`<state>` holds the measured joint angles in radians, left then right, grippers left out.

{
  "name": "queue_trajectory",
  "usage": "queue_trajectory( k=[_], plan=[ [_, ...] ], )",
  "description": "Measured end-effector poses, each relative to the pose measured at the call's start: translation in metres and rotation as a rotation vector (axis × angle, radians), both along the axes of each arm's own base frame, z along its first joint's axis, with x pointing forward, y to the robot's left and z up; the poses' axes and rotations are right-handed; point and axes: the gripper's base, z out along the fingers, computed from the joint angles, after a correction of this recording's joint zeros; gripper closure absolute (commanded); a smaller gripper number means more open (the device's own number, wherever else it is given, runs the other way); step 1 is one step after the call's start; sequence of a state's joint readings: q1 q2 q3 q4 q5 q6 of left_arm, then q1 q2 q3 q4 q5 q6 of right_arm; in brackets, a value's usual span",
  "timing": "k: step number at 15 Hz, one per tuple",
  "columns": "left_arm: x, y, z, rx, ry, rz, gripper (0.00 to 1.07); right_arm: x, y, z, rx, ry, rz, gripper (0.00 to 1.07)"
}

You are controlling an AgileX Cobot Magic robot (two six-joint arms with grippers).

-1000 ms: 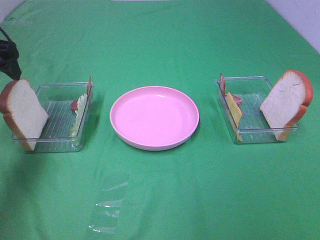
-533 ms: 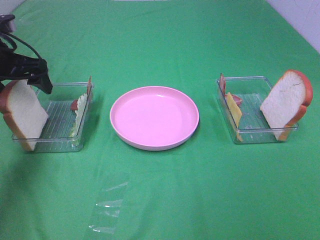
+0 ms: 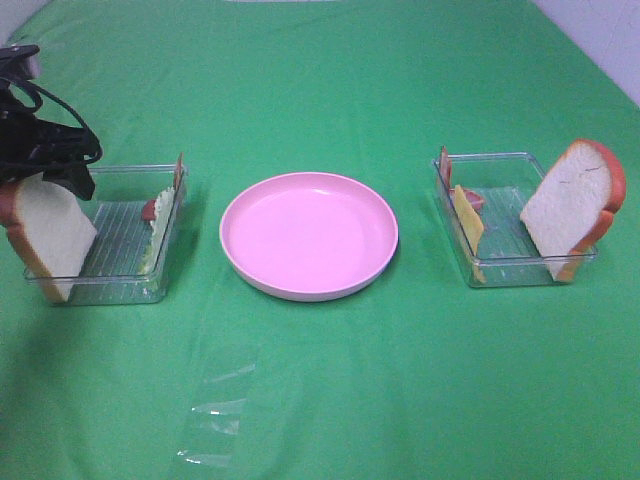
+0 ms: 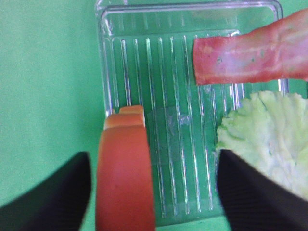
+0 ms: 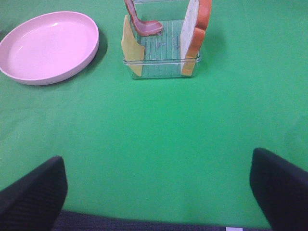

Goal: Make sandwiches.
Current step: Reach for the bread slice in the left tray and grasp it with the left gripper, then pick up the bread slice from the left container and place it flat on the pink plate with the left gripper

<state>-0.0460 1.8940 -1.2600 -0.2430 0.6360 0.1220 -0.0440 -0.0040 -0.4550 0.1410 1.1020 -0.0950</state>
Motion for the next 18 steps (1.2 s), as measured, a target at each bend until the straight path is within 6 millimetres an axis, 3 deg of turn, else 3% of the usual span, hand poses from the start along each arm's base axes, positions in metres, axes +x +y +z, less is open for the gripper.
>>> queue_trajectory(
  k=[3, 8, 13, 16, 17, 18],
  plan=[
    [-0.003, 0.0, -0.001, -0.003, 0.029, -0.006, 0.98, 0.0, 0.0, 0.0, 0.0, 0.0, 0.0, 0.09],
    [-0.003, -0.001, 0.001, -0.018, 0.035, -0.001, 1.0, 0.0, 0.0, 0.0, 0.0, 0.0, 0.0, 0.09],
    [-0.006, -0.005, 0.076, -0.063, -0.092, -0.015, 1.0, 0.0, 0.0, 0.0, 0.0, 0.0, 0.0, 0.09],
    [-0.007, -0.01, 0.137, -0.113, -0.227, 0.001, 1.0, 0.0, 0.0, 0.0, 0.0, 0.0, 0.0, 0.09],
    [-0.007, -0.016, 0.152, -0.149, -0.274, 0.001, 1.0, 0.0, 0.0, 0.0, 0.001, 0.0, 0.001, 0.09],
    [-0.006, -0.036, 0.16, -0.223, -0.323, -0.013, 1.0, 0.0, 0.0, 0.0, 0.003, 0.0, 0.002, 0.09]
  ],
)
